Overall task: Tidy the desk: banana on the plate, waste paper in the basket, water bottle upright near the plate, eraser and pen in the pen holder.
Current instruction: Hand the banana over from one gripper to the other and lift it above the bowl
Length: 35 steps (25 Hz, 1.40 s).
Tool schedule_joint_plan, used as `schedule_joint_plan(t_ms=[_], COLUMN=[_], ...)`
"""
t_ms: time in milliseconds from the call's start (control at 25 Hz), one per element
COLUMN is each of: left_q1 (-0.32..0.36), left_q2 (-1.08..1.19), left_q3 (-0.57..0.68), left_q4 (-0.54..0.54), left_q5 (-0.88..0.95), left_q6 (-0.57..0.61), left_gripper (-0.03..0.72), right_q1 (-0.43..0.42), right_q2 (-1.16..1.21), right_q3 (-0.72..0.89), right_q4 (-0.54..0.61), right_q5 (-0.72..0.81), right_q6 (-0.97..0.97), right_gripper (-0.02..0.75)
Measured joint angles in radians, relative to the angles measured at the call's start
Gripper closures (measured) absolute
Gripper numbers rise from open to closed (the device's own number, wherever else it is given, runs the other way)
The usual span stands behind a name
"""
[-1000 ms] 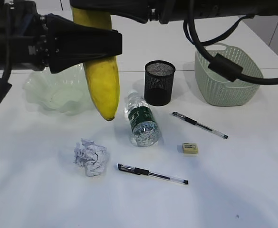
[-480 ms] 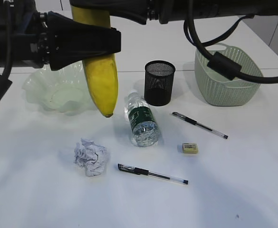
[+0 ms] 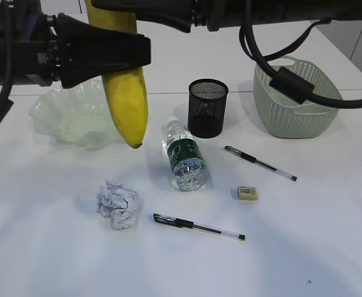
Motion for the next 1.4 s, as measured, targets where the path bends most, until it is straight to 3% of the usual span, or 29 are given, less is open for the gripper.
schedule_joint_plan(t_ms=[400, 840, 1400], left_q1=[0.006, 0.110, 0.129], left_q2=[0.000, 0.000, -0.039], left_q3=[0.000, 0.000, 0.000], left_q4=[0.016, 0.044, 0.136], left_q5=[0.000, 0.070, 0.059], left_q6=[-0.011, -0.045, -0.049], left_gripper=[0.435, 0.435, 0.435], right_q1=[0.000, 0.000, 0.000], right_q2=[0.000, 0.000, 0.000], right_q3=[0.000, 0.000, 0.000], right_q4=[-0.008, -0.020, -0.054], right_q5=[0.000, -0.011, -0.102], right_q6=[0.002, 0.004, 0.008], right_gripper=[0.184, 0.183, 0.183])
